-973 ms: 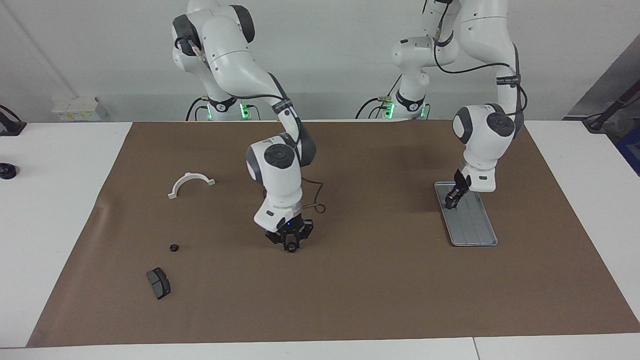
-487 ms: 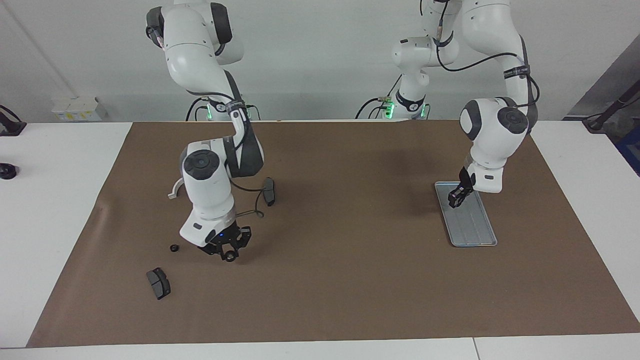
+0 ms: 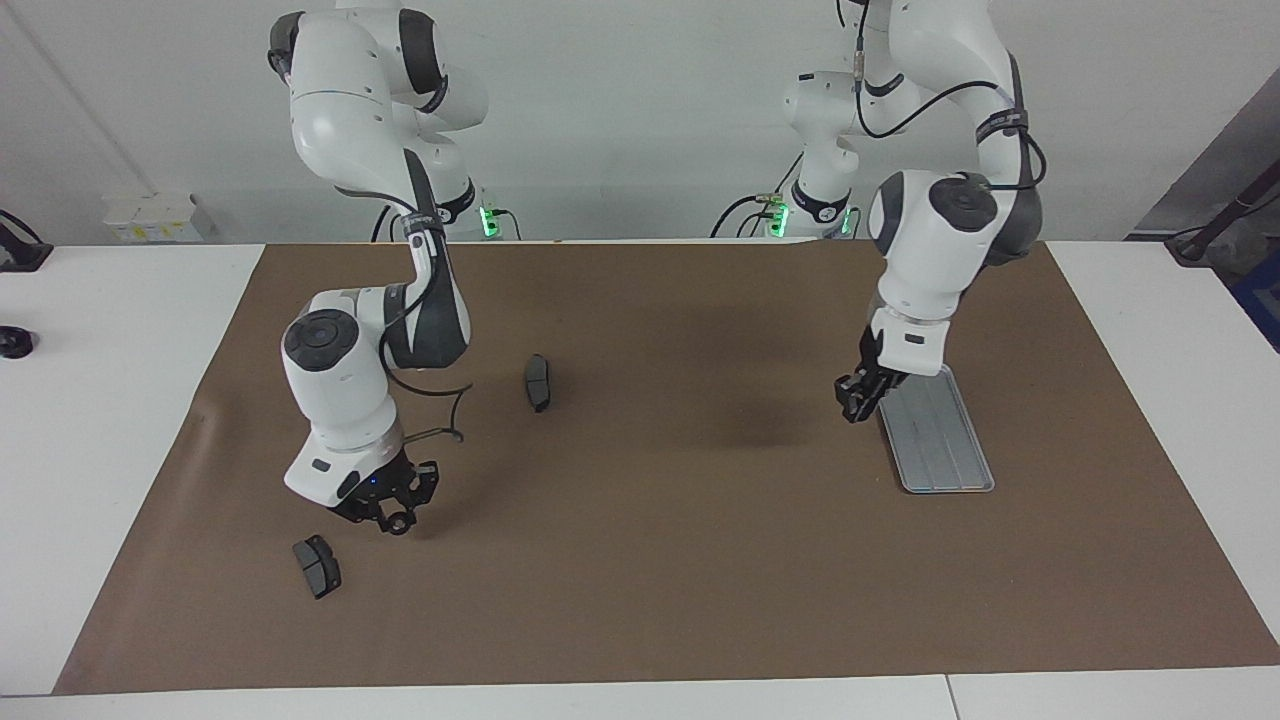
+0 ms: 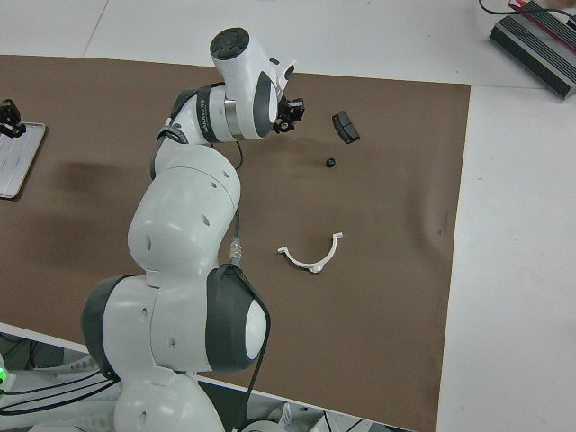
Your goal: Place bearing gear from tray to pile
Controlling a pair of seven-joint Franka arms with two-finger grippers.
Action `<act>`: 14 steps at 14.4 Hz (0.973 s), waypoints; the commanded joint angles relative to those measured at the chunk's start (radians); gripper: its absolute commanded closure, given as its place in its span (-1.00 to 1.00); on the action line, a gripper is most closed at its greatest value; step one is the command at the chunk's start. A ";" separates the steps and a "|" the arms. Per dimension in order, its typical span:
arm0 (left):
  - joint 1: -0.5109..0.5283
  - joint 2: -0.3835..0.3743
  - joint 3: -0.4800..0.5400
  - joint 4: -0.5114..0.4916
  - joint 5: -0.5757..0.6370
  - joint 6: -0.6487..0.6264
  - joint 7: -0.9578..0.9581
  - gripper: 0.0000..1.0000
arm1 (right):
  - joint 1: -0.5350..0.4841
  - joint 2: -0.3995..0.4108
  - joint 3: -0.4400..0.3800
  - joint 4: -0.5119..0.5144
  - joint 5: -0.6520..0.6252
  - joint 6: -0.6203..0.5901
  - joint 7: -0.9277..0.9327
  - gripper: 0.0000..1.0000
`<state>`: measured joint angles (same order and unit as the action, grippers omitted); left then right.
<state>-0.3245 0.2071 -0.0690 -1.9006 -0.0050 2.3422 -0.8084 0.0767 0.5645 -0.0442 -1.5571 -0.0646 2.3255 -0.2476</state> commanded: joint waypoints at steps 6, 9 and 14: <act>-0.226 0.320 0.018 0.241 -0.079 0.259 -0.178 1.00 | -0.020 0.005 0.020 -0.014 0.078 0.072 -0.013 -0.13; -0.257 0.330 0.017 0.209 -0.081 0.330 -0.172 1.00 | -0.015 0.005 0.020 -0.014 0.078 0.069 -0.013 -0.31; -0.263 0.333 0.018 0.161 -0.079 0.350 -0.166 1.00 | 0.047 0.005 0.021 0.005 0.068 0.020 0.098 -0.27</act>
<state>-0.5698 0.5447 -0.0680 -1.7124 -0.0673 2.6659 -0.9807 0.0873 0.5722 -0.0284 -1.5598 -0.0040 2.3723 -0.2149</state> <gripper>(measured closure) 0.652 0.357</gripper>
